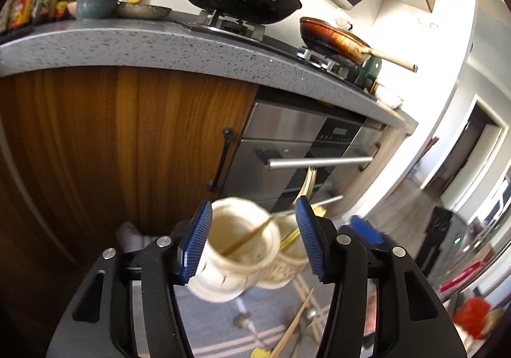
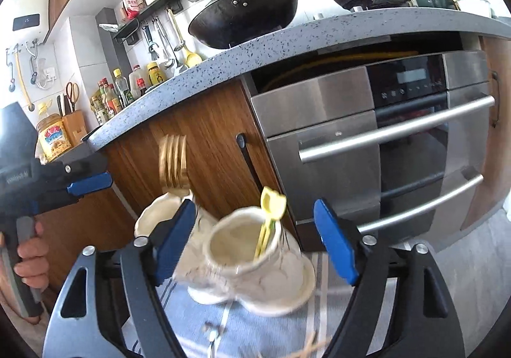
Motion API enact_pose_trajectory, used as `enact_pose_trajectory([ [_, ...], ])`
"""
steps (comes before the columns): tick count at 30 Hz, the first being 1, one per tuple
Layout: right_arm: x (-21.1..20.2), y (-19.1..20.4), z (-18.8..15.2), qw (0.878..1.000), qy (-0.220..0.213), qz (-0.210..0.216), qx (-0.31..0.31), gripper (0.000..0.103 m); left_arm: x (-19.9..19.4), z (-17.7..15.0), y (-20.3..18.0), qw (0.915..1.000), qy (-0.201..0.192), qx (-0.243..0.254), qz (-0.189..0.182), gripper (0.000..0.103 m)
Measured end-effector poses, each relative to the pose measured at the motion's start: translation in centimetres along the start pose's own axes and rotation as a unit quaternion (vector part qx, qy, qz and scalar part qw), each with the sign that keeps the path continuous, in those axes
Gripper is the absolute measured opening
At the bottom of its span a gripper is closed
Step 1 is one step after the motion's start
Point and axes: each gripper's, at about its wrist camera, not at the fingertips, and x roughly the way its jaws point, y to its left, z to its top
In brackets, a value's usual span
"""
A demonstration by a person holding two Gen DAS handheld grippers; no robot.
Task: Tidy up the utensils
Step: 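Drop the gold fork into the holder cup by opening the left gripper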
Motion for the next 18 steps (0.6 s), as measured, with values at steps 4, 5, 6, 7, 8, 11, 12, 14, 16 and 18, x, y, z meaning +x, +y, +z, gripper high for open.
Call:
enact_pose_trajectory([
  [4,-2.7,0.3,-1.3,1.0,0.016,-0.001,0.011,0.083,-1.4,-2.0,-0.1,0.9998,0.001,-0.001,0.019,0.075],
  [5,-3.2,0.3,-1.7,1.0,0.019,0.0,0.013,0.085,-1.7,-2.4,-0.1,0.9997,0.001,0.002,0.024,0.075],
  [6,-3.8,0.4,-2.0,1.0,0.021,-0.001,0.015,0.086,-1.9,-2.8,-0.2,0.9996,0.002,0.003,0.027,0.075],
  [7,-4.6,0.6,-2.5,1.0,0.024,-0.001,0.016,0.087,-2.3,-3.6,-0.2,0.9995,0.004,0.003,0.033,0.076],
  [8,-5.0,0.7,-2.8,1.0,0.026,-0.003,0.014,0.088,-2.6,-4.0,-0.1,0.9993,0.005,0.003,0.036,0.077],
  [11,-6.2,1.3,-3.7,0.999,0.035,-0.009,0.006,0.093,-3.3,-5.8,-0.3,0.9982,0.009,0.012,0.058,0.079],
  [12,-6.6,1.4,-3.9,0.999,0.037,-0.01,0.002,0.094,-3.5,-6.2,-0.4,0.9979,0.009,0.015,0.063,0.08],
  [14,-7.5,1.7,-4.2,0.999,0.038,-0.014,-0.004,0.097,-4.0,-7.4,-0.6,0.9965,0.009,0.024,0.08,0.084],
  [16,-8.3,1.9,-4.5,0.999,0.04,-0.023,-0.01,0.097,-4.6,-8.6,-0.9,0.9938,-0.001,0.034,0.106,0.095],
  [18,-9.0,2.0,-4.8,0.998,0.041,-0.035,-0.013,0.098,-5.0,-9.8,-1.4,0.9908,-0.006,0.051,0.125,0.096],
])
